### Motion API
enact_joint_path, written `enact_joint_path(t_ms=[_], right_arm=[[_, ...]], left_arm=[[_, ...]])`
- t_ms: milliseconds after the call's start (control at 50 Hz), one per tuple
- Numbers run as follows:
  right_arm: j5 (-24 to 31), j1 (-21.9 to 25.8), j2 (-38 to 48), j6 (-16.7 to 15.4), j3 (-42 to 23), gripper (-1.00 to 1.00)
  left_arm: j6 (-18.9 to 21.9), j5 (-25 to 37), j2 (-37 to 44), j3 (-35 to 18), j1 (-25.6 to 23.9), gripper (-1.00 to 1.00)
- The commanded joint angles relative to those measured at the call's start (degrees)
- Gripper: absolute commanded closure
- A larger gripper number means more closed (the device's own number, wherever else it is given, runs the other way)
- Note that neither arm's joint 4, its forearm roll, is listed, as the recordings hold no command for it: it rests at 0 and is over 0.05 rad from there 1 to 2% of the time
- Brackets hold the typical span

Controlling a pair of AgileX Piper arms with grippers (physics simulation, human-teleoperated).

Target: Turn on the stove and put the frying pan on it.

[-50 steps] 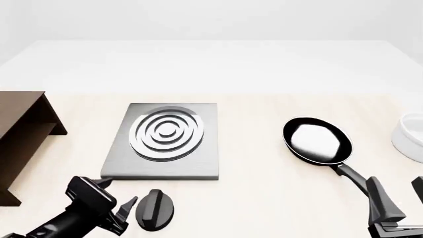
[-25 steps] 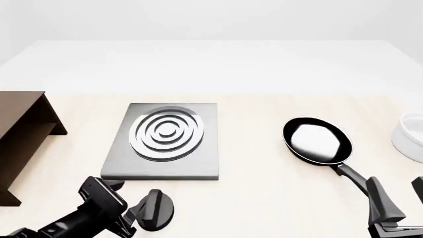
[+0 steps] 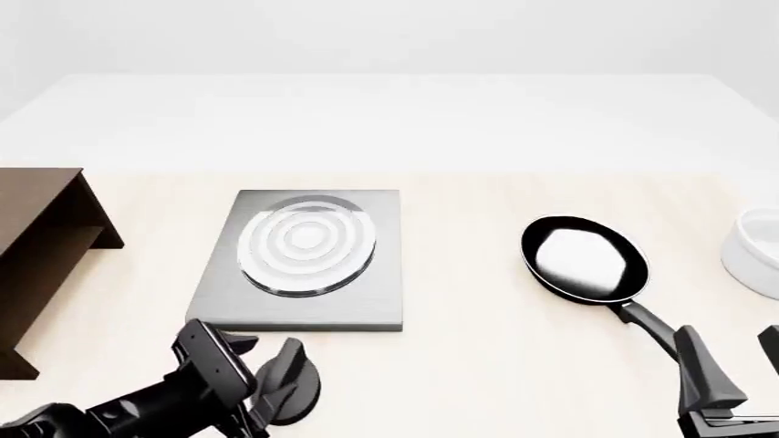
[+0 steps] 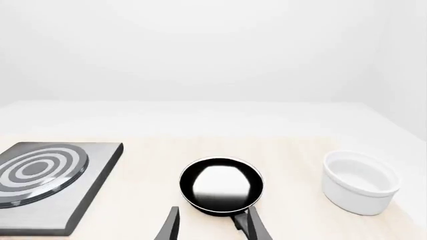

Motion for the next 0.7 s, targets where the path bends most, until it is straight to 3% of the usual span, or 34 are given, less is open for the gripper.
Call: enact_joint_path(t_ms=[20,340,520,600,700], right_arm=[[-0.1,0.1,0.0,0.0,0.1,-1.00],[-0.3,0.0,0.3,-0.1,-0.1,-1.00],[-0.2,-0.1,0.0,-0.3,0.0,-1.00],[-0.1,-0.2,0.0,-0.3,0.1,-1.00],[-0.5,-0.2,0.5,-0.3,0.0,-1.00]], left_arm=[[-1.6,3.1,-2.8,-1.9,-4.1,-1.00],[-1.3,2.9,-5.3,-1.7,-0.7,-1.00],[-1.4,10.3,-18.2,-3.5,5.1,-1.00],[-4.3,13.6,-24.1,-5.4,8.4,-1.00],[-5.5,13.2,-24.4,-5.3,9.4,-1.00]])
